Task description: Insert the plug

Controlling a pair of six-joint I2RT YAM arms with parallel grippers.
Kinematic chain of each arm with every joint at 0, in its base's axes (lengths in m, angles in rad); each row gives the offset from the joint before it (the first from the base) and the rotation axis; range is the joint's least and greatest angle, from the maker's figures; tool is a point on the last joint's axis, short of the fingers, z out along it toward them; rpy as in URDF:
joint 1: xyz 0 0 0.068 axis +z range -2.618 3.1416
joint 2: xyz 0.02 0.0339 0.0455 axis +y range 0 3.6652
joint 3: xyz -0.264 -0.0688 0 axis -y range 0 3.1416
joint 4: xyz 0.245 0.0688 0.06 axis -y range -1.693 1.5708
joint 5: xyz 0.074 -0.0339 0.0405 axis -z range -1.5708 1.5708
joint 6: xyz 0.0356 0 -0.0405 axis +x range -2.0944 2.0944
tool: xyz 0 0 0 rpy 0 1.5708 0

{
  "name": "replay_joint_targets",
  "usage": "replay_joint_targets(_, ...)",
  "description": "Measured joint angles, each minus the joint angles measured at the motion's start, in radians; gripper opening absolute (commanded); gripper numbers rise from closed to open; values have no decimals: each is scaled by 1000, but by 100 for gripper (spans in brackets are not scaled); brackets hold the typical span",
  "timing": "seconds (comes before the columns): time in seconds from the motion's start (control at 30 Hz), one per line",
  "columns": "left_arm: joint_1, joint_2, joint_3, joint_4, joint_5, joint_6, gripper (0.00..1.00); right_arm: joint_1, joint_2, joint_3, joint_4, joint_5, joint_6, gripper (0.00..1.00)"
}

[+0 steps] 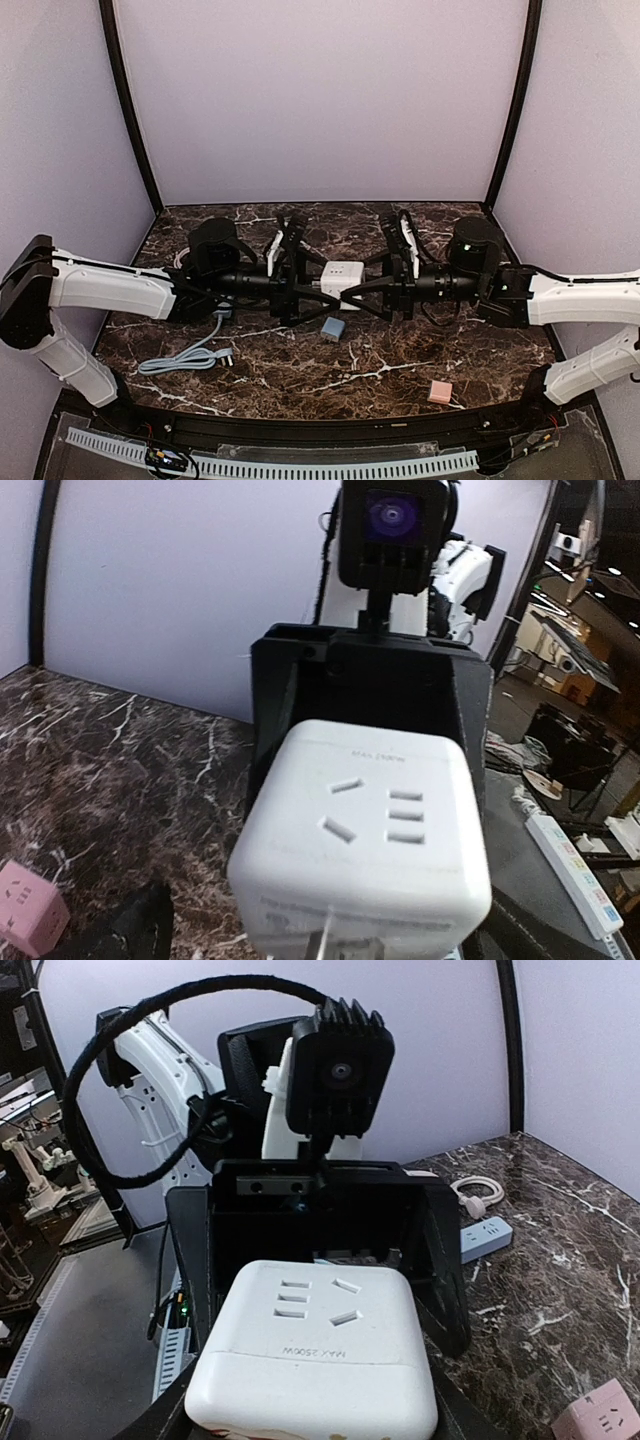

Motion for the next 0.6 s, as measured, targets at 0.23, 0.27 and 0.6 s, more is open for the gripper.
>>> replay_joint_targets(0.23,0,-234,-88,-309,-383,45,97,1,-98,0,-151,182,-55,0)
replay_joint_targets(0.27,0,-265,-96,-355,-457,44,97,1,-114,1,-169,215,-60,0)
replay_joint_targets(0.6,10,-363,-130,-848,-1055,-114,96,1,-195,2,-294,397,-84,0)
